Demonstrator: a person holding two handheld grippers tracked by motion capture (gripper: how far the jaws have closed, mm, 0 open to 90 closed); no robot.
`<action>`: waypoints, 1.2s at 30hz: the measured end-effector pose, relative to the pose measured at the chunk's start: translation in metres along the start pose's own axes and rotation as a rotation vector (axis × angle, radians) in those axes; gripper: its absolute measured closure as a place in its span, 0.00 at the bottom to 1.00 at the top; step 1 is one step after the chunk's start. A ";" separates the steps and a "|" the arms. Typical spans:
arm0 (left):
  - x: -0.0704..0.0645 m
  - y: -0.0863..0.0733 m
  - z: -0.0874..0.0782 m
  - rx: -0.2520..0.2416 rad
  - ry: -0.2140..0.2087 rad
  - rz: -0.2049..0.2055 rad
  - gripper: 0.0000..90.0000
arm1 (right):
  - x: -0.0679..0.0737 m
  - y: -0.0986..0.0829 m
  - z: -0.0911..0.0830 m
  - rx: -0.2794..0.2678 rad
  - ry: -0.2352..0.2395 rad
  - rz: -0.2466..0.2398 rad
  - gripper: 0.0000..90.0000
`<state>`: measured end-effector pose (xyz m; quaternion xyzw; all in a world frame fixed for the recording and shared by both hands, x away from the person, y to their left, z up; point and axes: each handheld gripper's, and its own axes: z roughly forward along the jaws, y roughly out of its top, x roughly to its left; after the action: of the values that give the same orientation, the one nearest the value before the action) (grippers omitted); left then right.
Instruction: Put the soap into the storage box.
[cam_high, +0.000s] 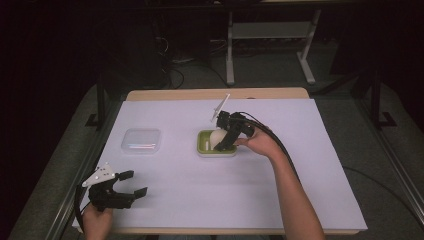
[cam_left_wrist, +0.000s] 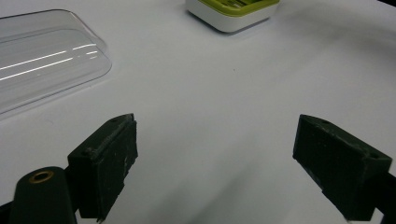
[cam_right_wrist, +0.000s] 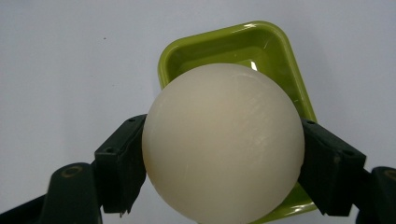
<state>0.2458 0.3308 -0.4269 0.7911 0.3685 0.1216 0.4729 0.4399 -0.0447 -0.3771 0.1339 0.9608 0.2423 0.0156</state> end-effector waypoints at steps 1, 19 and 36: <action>0.000 0.000 0.000 -0.001 0.000 -0.001 0.14 | 0.000 0.000 0.000 0.001 -0.005 0.003 0.26; 0.000 0.000 0.000 0.005 0.000 0.008 0.14 | -0.003 0.004 0.013 0.010 -0.003 0.019 0.26; 0.000 0.000 0.000 0.003 -0.001 0.003 0.14 | -0.007 0.004 0.019 0.023 -0.007 0.039 0.26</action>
<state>0.2457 0.3310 -0.4269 0.7923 0.3674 0.1215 0.4718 0.4494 -0.0340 -0.3923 0.1535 0.9606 0.2313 0.0126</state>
